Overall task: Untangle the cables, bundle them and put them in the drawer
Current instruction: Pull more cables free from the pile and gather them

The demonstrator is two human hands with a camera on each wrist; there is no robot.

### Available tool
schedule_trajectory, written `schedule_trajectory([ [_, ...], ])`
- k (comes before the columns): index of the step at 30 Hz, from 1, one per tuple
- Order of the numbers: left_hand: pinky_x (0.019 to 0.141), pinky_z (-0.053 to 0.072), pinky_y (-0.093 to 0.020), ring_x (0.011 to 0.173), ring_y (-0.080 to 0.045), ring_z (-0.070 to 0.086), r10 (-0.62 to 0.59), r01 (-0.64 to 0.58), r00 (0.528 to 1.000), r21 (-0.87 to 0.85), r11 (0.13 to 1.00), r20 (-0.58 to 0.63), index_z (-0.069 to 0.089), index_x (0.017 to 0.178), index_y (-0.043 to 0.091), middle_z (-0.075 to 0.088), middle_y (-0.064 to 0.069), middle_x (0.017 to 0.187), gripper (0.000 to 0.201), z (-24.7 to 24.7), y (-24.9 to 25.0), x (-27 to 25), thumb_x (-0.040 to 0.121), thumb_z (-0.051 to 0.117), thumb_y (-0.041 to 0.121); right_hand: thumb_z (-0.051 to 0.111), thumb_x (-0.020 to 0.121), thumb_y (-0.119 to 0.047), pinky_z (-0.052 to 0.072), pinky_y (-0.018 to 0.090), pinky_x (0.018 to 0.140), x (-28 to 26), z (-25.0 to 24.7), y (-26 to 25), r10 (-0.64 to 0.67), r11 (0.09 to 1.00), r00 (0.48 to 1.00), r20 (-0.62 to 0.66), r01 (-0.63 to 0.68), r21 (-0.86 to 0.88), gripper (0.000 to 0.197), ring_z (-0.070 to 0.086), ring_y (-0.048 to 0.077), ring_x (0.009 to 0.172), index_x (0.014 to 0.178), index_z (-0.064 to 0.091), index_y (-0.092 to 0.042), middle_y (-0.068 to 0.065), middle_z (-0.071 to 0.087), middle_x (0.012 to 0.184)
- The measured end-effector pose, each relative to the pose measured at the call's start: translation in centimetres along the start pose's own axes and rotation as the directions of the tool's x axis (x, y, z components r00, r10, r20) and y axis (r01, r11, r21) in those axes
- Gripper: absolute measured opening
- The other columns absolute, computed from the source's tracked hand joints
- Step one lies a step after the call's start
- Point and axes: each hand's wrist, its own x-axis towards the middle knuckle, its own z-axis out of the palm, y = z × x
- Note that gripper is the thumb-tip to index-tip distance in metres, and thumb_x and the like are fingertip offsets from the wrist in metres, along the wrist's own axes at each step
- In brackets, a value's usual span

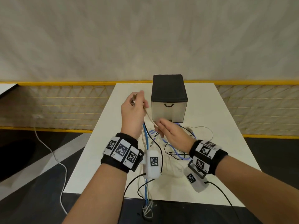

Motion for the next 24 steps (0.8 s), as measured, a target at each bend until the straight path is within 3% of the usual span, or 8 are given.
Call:
schedule_trajectory([
  [3,0.064,0.043,-0.028,0.054,-0.009,0.040,-0.075,0.059,0.996,-0.284,0.957,-0.046,0.044,0.068,0.020,0.038,0.008,0.053,0.035,-1.2,1.4,1.1,0.101,0.052,0.025,0.028,0.104,-0.023,0.037,0.026,0.066,-0.8,-0.9,2.9,-0.043,0.973,0.997,0.063,0.056,-0.226,0.022,0.041,0.010,0.066,0.087,0.041,-0.017,-0.003,0.046,0.074],
  [6,0.071,0.059,-0.033,0.051,-0.011,0.038,-0.068,0.085,0.996,-0.440,0.894,0.055,0.042,0.065,0.020,0.030,0.005,0.052,0.038,-2.4,2.0,1.6,0.099,0.058,0.025,0.029,0.103,-0.030,0.039,0.028,0.069,-0.2,-2.5,5.2,0.103,0.952,0.991,0.087,-0.073,-0.296,0.021,0.044,0.007,0.068,0.087,0.040,-0.024,-0.007,0.047,0.077],
  [9,0.037,0.031,-0.019,0.042,-0.008,0.024,-0.092,0.136,0.969,-0.183,0.974,0.229,0.050,0.070,0.022,0.030,0.008,0.052,0.029,-2.5,1.8,1.2,0.093,0.067,0.022,0.035,0.103,-0.030,0.037,0.020,0.068,1.9,-4.0,4.3,0.170,0.947,0.985,0.038,-0.152,-0.282,0.019,0.048,-0.001,0.068,0.091,0.049,-0.024,-0.005,0.054,0.079],
  [12,0.037,0.026,-0.019,0.043,-0.009,0.029,-0.251,0.150,0.913,0.307,0.940,0.323,0.064,0.102,0.020,0.037,0.005,0.056,0.020,-1.5,0.7,0.6,0.090,0.071,0.034,0.042,0.101,-0.018,0.037,0.010,0.068,4.3,-5.3,1.1,0.035,0.973,0.999,-0.032,-0.042,-0.227,0.019,0.049,0.000,0.074,0.098,0.056,-0.006,0.002,0.056,0.085],
  [14,0.039,0.028,-0.020,0.043,-0.009,0.032,-0.332,0.168,0.883,0.437,0.883,0.331,0.066,0.099,0.015,0.040,0.006,0.053,0.027,-0.8,-0.3,-0.1,0.091,0.068,0.042,0.046,0.099,-0.015,0.039,0.013,0.072,5.3,-5.6,-0.7,-0.063,0.975,0.997,-0.046,0.052,-0.217,0.016,0.051,0.004,0.078,0.096,0.058,-0.005,-0.001,0.057,0.085],
  [19,0.045,0.031,-0.024,0.042,-0.008,0.036,-0.082,0.054,0.990,0.230,0.972,0.113,0.060,0.072,0.023,0.044,0.011,0.044,0.030,-0.7,0.4,0.5,0.094,0.063,0.043,0.042,0.101,-0.021,0.037,0.018,0.053,5.3,-5.7,-0.8,0.051,0.995,0.997,-0.059,-0.055,-0.080,0.018,0.041,0.002,0.053,0.094,0.053,-0.009,-0.003,0.047,0.067],
  [22,0.049,0.030,-0.027,0.046,-0.013,0.036,-0.018,0.022,0.996,0.041,0.999,-0.085,0.061,0.059,0.029,0.043,0.011,0.046,0.036,-1.4,0.9,1.8,0.092,0.066,0.043,0.034,0.104,-0.021,0.040,0.027,0.043,4.2,-4.7,0.9,0.179,0.983,0.983,0.045,-0.177,-0.058,0.025,0.051,0.010,0.055,0.092,0.049,-0.005,-0.002,0.046,0.066],
  [24,0.054,0.039,-0.030,0.055,-0.015,0.044,-0.025,0.045,0.981,0.100,0.994,-0.191,0.061,0.063,0.029,0.051,0.009,0.054,0.032,-1.8,0.5,2.3,0.092,0.066,0.042,0.033,0.104,-0.021,0.044,0.029,0.040,4.1,-4.3,1.7,0.242,0.970,0.968,0.072,-0.243,0.013,0.025,0.060,0.018,0.063,0.094,0.050,-0.006,-0.005,0.045,0.069],
])
